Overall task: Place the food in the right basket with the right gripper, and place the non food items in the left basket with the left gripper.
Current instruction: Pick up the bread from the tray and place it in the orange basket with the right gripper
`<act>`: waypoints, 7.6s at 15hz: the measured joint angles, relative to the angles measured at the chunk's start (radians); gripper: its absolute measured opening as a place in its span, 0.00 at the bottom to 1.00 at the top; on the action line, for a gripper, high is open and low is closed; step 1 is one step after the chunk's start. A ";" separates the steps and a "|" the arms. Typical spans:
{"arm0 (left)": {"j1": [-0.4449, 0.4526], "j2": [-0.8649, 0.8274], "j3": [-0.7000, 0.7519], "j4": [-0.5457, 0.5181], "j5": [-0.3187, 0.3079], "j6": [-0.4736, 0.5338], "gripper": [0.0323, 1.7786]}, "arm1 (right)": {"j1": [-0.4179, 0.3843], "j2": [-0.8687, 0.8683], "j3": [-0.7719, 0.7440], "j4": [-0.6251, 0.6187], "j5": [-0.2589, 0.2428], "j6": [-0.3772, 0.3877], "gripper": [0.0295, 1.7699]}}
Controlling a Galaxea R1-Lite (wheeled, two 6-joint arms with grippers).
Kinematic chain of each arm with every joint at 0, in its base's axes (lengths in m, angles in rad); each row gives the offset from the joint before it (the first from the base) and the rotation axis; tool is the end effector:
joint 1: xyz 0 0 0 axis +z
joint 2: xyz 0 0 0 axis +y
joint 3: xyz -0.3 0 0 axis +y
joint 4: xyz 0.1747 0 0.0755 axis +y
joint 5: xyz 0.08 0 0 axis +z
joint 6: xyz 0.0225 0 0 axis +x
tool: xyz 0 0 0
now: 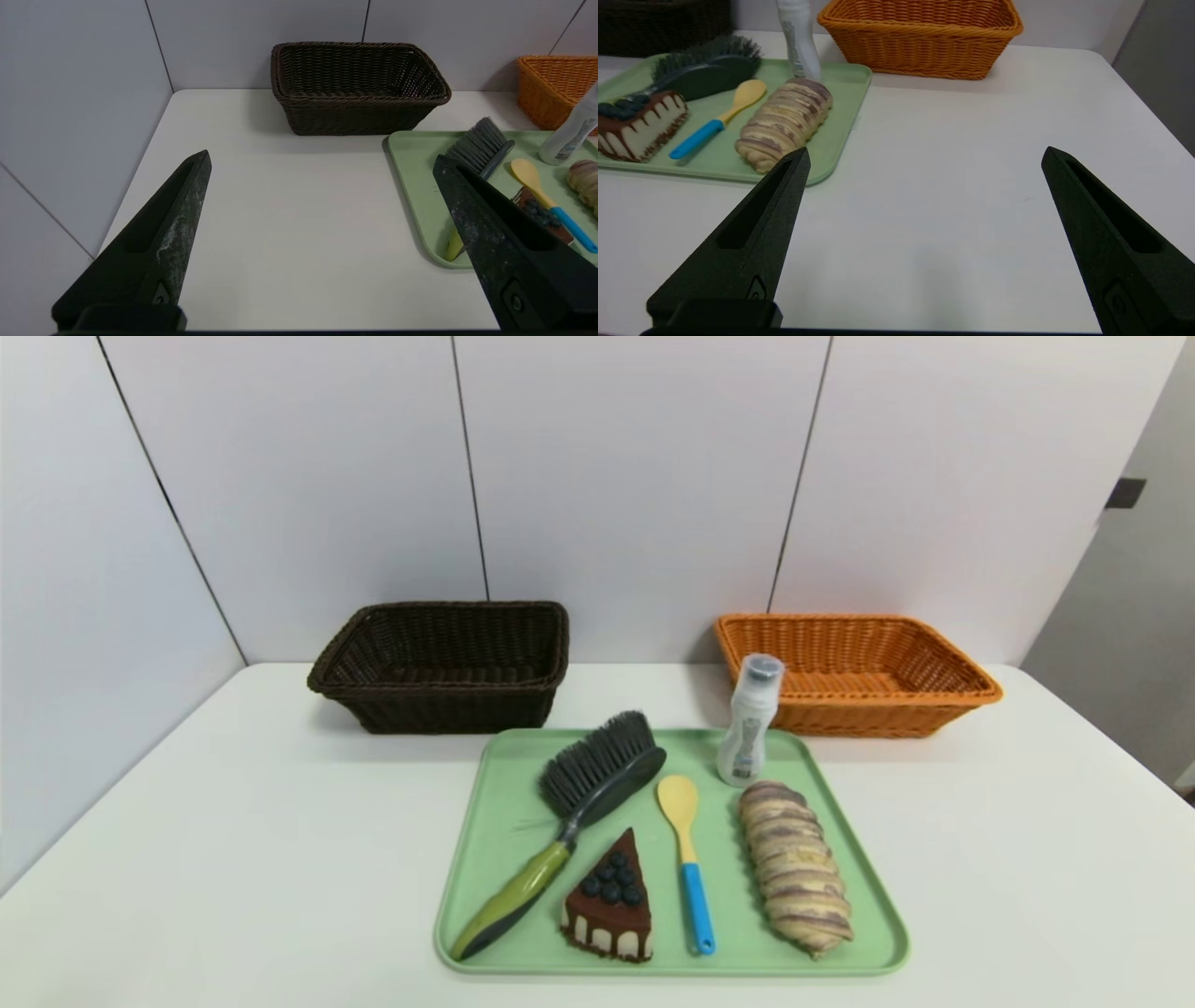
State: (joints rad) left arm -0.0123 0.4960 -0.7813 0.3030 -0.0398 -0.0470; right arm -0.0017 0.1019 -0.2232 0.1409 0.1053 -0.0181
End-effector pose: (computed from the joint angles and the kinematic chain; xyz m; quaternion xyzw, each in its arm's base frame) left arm -0.0150 -0.0007 0.2626 -0.0236 0.0095 -0.0258 0.9993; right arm -0.0318 0.0024 0.1246 -0.0085 0.0093 0.0519 0.9986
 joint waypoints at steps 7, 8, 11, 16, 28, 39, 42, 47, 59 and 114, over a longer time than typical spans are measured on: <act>-0.019 0.449 -0.229 0.088 -0.022 -0.046 0.95 | 0.017 0.648 -0.716 0.268 0.058 0.117 0.97; -0.042 0.493 -0.243 0.115 -0.022 -0.054 0.95 | 0.033 0.742 -0.790 0.319 0.056 0.127 0.97; -0.158 0.605 -0.288 0.168 -0.021 -0.131 0.95 | 0.147 0.999 -0.951 0.419 0.002 0.182 0.97; -0.353 0.753 -0.327 0.179 -0.003 -0.316 0.95 | 0.394 1.353 -1.097 0.481 -0.113 0.377 0.97; -0.411 0.900 -0.335 0.115 0.016 -0.336 0.95 | 0.543 1.773 -1.181 0.557 -0.199 0.505 0.97; -0.410 0.929 -0.349 0.115 0.017 -0.340 0.95 | 0.556 1.847 -1.181 0.585 -0.200 0.558 0.74; -0.409 0.928 -0.354 0.115 0.017 -0.341 0.95 | 0.556 1.849 -1.180 0.585 -0.199 0.560 0.51; -0.407 0.921 -0.356 0.117 0.019 -0.343 0.95 | 0.556 1.819 -1.179 0.590 -0.187 0.593 0.04; -0.403 0.893 -0.355 0.121 0.023 -0.341 0.95 | 0.338 1.458 -1.237 0.706 -0.095 0.592 0.04; -0.403 0.820 -0.291 0.120 0.017 -0.340 0.95 | 0.044 2.045 -1.726 0.419 -0.084 1.198 0.93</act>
State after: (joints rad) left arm -0.4155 1.3162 -1.0723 0.4232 -0.0230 -0.3868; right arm 0.0421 2.1466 -1.9487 0.5598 0.0215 1.1796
